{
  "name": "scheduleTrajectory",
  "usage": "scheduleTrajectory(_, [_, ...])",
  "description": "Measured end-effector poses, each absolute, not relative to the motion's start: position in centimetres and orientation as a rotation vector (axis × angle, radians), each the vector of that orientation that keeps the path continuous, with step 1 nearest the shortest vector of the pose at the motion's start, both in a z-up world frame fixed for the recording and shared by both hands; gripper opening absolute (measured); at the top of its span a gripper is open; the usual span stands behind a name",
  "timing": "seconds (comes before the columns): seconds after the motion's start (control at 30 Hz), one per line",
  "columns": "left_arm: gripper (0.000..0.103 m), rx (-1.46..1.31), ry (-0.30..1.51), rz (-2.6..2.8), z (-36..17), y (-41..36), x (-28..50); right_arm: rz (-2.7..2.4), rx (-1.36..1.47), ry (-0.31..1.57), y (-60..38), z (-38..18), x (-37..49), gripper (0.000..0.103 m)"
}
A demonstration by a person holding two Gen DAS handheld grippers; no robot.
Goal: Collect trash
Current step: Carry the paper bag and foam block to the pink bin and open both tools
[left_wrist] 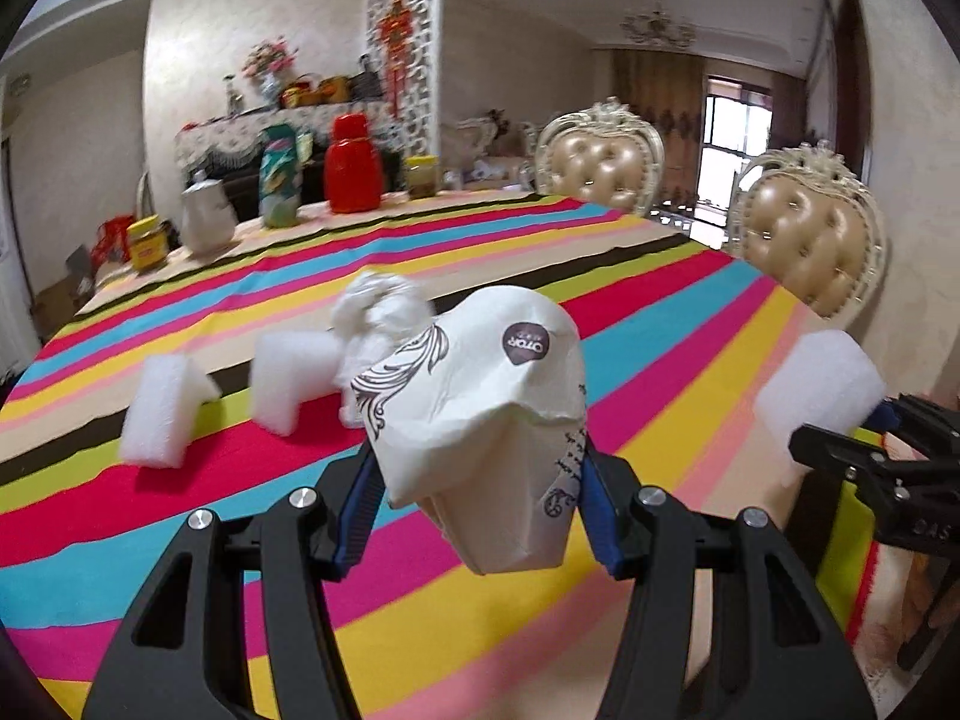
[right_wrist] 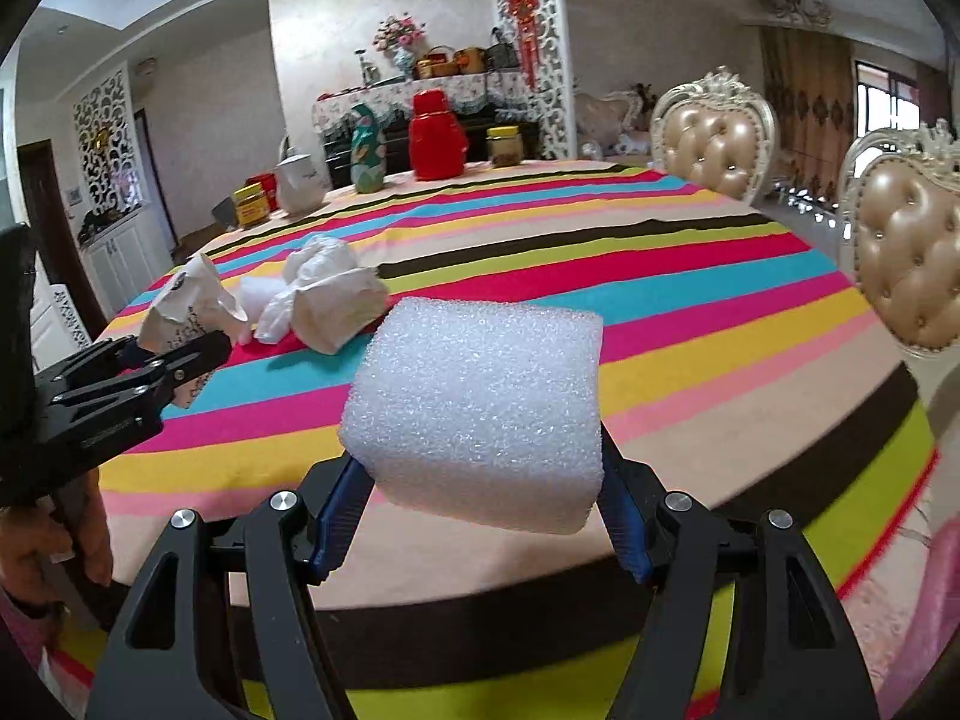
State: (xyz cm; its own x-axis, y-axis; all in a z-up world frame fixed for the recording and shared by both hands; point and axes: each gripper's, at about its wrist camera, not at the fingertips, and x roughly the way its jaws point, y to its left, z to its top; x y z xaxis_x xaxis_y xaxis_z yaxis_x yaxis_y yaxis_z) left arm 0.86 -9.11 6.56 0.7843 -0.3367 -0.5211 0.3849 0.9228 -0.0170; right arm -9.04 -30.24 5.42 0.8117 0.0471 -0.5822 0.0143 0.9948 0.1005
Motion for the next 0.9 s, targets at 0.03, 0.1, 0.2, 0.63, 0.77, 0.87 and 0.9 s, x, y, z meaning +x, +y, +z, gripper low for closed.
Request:
scheduleTrajectory(0.03, [0.056, 0.096, 0.54, -0.401, 6.7, -9.5, 0.6, 0.012, 0.106, 0.618, -30.6, 5.5, -9.3, 0.065])
scheduleTrajectory(0.1, [0.056, 0.101, 0.537, -0.429, 6.9, -10.5, 0.0, -0.007, 0.106, 0.601, -31.1, 5.5, -10.0, 0.065])
scheduleTrajectory(0.2, [0.056, 0.11, 0.527, -0.464, 7.1, -12.2, -0.9, -0.05, 0.107, 0.564, -32.2, 5.6, -11.4, 0.065])
scheduleTrajectory(0.63, [0.056, 0.172, 0.497, -0.645, 7.6, -20.7, -4.1, -0.248, 0.141, 0.486, -38.4, 6.3, -17.1, 0.065])
scheduleTrajectory(0.77, [0.056, 0.187, 0.48, -0.697, 7.8, -23.0, -4.9, -0.334, 0.169, 0.457, -41.1, 6.5, -19.8, 0.065])
scheduleTrajectory(0.87, [0.056, 0.199, 0.465, -0.744, 8.1, -25.3, -5.8, -0.4, 0.169, 0.438, -42.4, 6.7, -21.7, 0.065])
scheduleTrajectory(0.9, [0.056, 0.203, 0.461, -0.756, 8.2, -25.9, -6.0, -0.428, 0.171, 0.433, -43.1, 6.7, -22.5, 0.065])
